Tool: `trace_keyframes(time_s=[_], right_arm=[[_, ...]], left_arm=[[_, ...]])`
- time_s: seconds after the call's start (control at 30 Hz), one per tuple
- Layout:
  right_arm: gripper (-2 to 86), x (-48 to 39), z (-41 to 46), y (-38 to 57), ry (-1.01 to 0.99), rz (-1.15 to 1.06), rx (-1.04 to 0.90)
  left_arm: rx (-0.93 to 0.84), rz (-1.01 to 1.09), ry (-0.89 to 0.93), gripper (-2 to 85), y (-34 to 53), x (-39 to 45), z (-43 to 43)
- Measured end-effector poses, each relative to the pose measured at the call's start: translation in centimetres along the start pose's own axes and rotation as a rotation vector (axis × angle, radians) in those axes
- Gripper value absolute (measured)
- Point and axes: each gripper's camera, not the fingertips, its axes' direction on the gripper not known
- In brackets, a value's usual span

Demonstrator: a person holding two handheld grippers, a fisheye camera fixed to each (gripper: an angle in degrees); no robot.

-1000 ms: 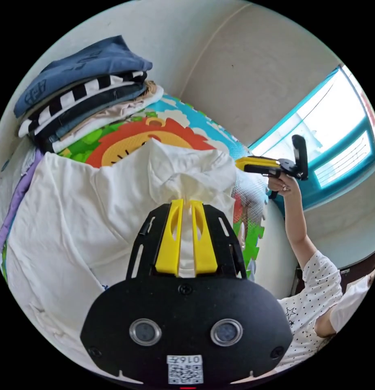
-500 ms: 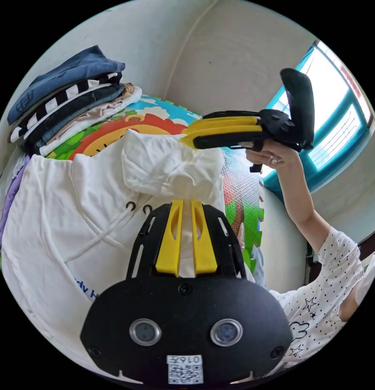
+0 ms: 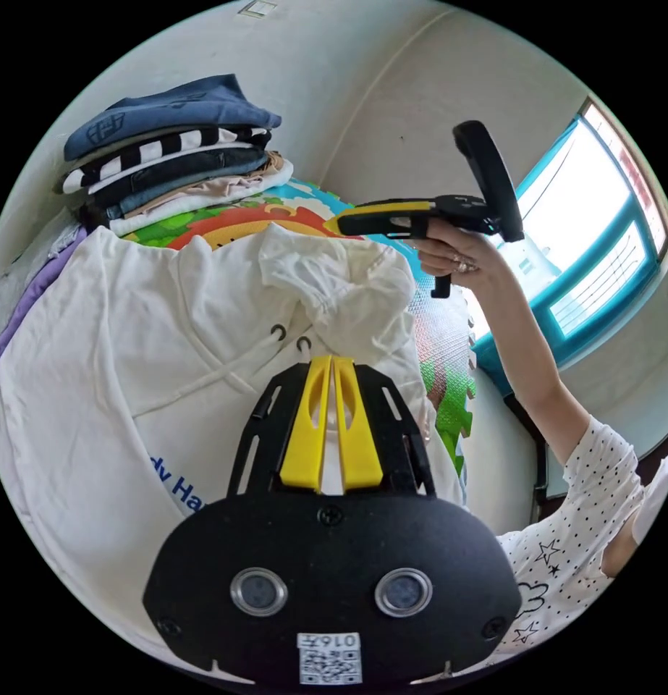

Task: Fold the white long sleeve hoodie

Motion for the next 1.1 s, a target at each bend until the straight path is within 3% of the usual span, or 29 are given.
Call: trace_keyframes(time_s=[0.2, 0.47, 0.67, 0.77, 0.93, 1.1], right_arm=[[8.0, 5.7, -2.1, 2.5, 0.096, 0.053, -0.1], [13.5, 14.9, -2.6, 7.4, -0.282, 0.295, -0.085], [12.8, 18.3, -3.3, 8.8, -0.565, 0.397, -0.031], [12.6, 17.4, -3.7, 8.1, -0.663, 0.388, -0.014], [4.6, 14.2, -4.2, 5.0, -0.633, 0.366, -0.068], [1.5, 13.5, -8.9, 0.8, -0.569, 0.445, 0.032]], left_arm=[[0.004, 0.037, -0.04, -1.0, 1.2, 2.2, -3.8], [0.087, 0.092, -0.091, -0.8, 6.8, 6.5, -11.9], [0.063, 0.086, -0.154, 0.2, 9.0, 7.9, -15.4], [0.028, 0.092, -0.074, 1.7, 8.3, 9.2, -15.2], [-0.023, 0.192, 0.033, 4.3, 6.5, 14.3, -13.7], [-0.141, 0.249, 0.041, 5.2, 5.4, 18.0, -12.6]])
